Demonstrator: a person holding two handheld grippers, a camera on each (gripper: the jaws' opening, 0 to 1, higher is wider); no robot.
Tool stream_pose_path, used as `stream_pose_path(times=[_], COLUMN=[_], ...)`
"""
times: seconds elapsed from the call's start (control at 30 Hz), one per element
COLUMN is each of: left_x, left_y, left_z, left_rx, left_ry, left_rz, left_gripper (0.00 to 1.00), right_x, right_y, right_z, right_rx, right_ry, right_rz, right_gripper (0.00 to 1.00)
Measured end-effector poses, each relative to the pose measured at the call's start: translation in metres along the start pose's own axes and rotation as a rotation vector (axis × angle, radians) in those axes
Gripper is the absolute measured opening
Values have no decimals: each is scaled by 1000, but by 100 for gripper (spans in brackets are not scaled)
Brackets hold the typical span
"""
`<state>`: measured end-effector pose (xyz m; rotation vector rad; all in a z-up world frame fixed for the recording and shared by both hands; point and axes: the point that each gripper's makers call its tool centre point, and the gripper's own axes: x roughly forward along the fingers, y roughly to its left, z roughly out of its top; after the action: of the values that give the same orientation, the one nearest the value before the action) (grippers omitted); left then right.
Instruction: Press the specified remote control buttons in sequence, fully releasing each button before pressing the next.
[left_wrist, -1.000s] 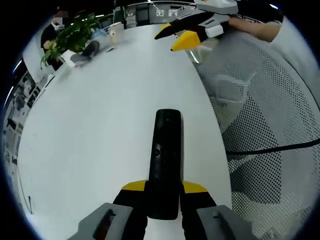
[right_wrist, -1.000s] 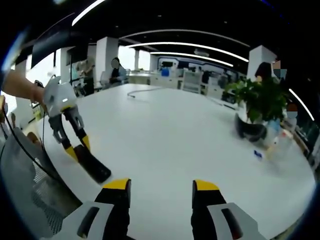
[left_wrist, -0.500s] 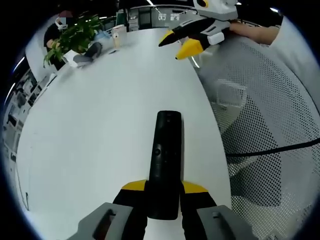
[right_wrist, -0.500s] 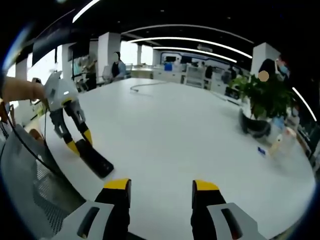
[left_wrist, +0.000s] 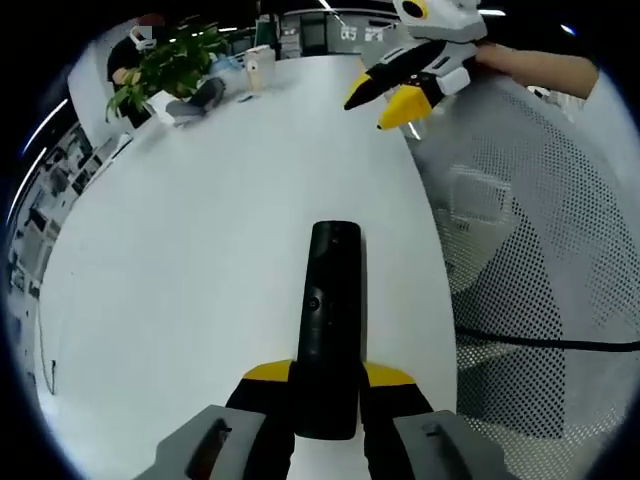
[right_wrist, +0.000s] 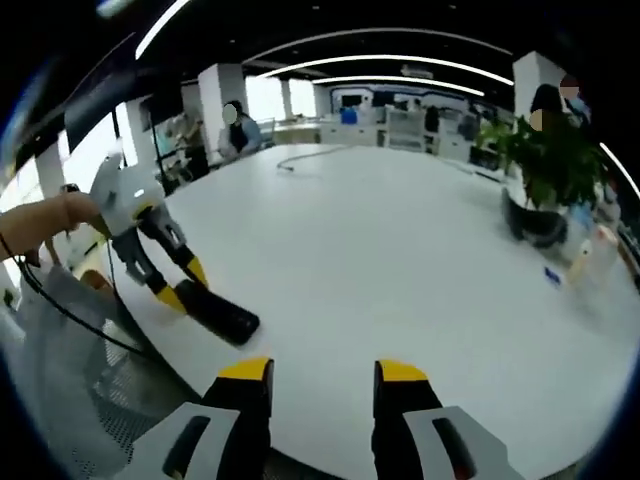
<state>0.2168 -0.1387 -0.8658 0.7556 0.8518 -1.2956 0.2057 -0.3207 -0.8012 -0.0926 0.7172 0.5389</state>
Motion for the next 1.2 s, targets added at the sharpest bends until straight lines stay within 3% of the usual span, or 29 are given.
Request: stream_pose_path(times=[0.1,0.27,0.63,0.83,0.93,1.2], left_x=[-1,-1,-3,-3,-3,-4], left_y=[-1,-6,-17,-22,-24,-26], left_z=[0,0,-1,1,1,1], left_rx=[-15,-34,-119,-142,-166,-194], left_ry=[-4,11,-83,-77,-90,-145], left_rz=[9,30,77,93,108,125], left_gripper=[23,23,23,23,23,23], right_x=[-4,-4,42,63,68,74], right_y=[14,24,79,109,124,127], right_z=[1,17,34,34,33,38], right_rx=[-67,-170,-282,-282,-235,-214], right_ry=[55,67,156,190,206,263], right_rz=[74,62,179,250,291,300], right_gripper=[32,26,20,19,18,17])
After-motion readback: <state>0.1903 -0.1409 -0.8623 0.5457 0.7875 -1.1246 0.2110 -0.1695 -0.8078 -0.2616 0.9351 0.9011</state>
